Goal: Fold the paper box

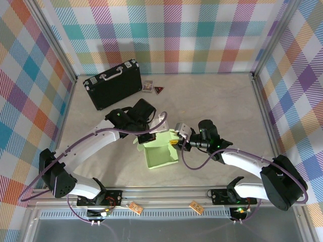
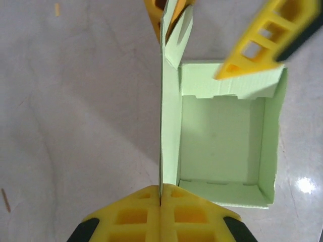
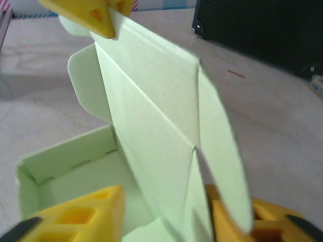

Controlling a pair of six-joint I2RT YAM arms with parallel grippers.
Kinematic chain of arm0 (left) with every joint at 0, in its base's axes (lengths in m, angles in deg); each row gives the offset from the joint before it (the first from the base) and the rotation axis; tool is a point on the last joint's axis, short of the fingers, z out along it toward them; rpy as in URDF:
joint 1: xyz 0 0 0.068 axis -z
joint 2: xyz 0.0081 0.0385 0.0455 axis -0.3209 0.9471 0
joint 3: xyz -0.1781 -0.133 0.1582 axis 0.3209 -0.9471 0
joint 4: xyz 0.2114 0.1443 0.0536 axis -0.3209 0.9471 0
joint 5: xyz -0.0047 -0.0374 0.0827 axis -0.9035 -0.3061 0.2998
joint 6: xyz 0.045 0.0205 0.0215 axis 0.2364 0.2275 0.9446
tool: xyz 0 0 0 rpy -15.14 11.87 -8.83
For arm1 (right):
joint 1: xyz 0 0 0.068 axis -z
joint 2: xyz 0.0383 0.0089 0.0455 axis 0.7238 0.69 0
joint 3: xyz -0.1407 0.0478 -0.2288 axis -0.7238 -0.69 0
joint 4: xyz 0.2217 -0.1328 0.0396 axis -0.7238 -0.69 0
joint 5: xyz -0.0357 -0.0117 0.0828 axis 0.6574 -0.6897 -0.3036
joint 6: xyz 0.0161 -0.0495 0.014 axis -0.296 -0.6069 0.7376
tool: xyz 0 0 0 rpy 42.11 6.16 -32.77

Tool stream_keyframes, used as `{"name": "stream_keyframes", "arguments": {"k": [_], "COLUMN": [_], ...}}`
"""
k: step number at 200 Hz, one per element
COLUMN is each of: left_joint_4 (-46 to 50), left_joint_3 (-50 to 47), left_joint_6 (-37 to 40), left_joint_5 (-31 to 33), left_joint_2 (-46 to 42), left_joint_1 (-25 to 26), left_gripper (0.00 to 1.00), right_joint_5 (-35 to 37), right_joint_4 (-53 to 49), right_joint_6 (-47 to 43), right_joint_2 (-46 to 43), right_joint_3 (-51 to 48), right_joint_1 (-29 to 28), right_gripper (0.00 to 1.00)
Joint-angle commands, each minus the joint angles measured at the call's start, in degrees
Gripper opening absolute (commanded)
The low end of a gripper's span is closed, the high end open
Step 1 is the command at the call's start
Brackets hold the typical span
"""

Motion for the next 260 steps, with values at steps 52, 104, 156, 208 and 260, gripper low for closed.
{"name": "stream_keyframes", "arguments": {"k": [52,104,156,208,260], "left_joint_4": [-0.9,-2.53,-3.26,-0.97,1.31], "left_joint_3": [-0.89,-1.69,-5.61,-6.77,-7.35], "left_joint_6": [-7.99,-9.44,-2.88,1.86,7.71], "left_joint_5": [2.52,0.99,1.33,-0.53,-7.96], "left_joint_2": [-1.6,-2.22,-5.62,-7.59,-10.24], "left_joint_1": [0.31,0.32,0.42,0.41,0.39], "left_gripper": [0.0,0.0,0.0,0.0,0.0], "right_joint_5": [5.6,-5.08,-4.51,9.1,13.34], "right_joint_4": [4.02,10.6,10.48,4.59,4.16], "right_joint_6": [11.07,12.29,8.2,8.99,10.4], "right_joint_2": [-4.04,3.13,-0.28,-16.16,-13.61], "right_joint_3": [-4.65,-3.35,-3.84,-9.79,-7.82], "right_joint_1": [-0.3,-1.96,-3.22,2.0,7.11], "right_gripper": [0.56,0.38,0.45,0.44,0.42]}}
